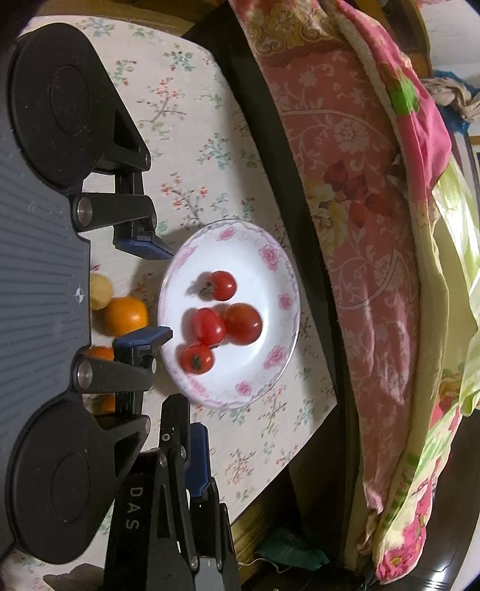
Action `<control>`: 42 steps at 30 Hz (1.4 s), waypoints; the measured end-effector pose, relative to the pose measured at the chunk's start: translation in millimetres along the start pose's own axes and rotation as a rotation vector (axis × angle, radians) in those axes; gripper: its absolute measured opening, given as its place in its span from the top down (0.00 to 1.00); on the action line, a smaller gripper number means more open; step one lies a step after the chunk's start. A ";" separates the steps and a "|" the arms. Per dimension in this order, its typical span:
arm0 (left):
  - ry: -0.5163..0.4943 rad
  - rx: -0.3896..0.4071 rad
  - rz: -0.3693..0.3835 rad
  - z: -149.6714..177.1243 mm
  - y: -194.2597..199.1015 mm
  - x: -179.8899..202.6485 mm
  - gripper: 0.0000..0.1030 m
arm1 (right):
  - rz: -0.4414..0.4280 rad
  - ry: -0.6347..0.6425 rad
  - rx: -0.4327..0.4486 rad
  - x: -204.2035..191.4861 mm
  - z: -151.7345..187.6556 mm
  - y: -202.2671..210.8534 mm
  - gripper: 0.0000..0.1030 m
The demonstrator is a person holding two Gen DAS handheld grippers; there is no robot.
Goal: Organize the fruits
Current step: 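Move both open grippers toward the tangerines and tan fruits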
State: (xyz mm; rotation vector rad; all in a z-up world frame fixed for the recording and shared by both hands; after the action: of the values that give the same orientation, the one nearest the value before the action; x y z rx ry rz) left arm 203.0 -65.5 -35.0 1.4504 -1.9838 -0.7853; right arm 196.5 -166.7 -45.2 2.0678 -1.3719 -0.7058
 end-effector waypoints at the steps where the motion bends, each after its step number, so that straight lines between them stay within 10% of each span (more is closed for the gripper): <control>1: -0.002 -0.005 0.002 3.3 1.9 0.6 0.53 | -0.001 -0.002 -0.003 -1.6 3.1 3.4 0.78; 19: -0.025 -0.155 -0.011 64.1 33.0 -1.1 0.46 | -0.004 0.026 -0.091 -33.5 47.3 44.6 0.78; 42: 0.029 -0.245 0.008 76.8 5.9 -14.5 0.36 | -0.008 0.087 -0.137 -21.5 51.2 0.8 0.77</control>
State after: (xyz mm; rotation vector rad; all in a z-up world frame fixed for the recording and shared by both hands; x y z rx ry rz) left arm 147.3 -39.9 -83.9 1.3017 -1.7991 -0.9611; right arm 153.5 -155.0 -78.3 1.9740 -1.2340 -0.6853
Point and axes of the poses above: each gripper's, at about its wrist camera, not at the fingertips, and y roughly against the way its jaws point, x to its right, z to its underside, the point moved 10 cm from there along -y, roughly the way its jaws point, and after that the axes turned 9 degrees about y, right-handed, at the moved point
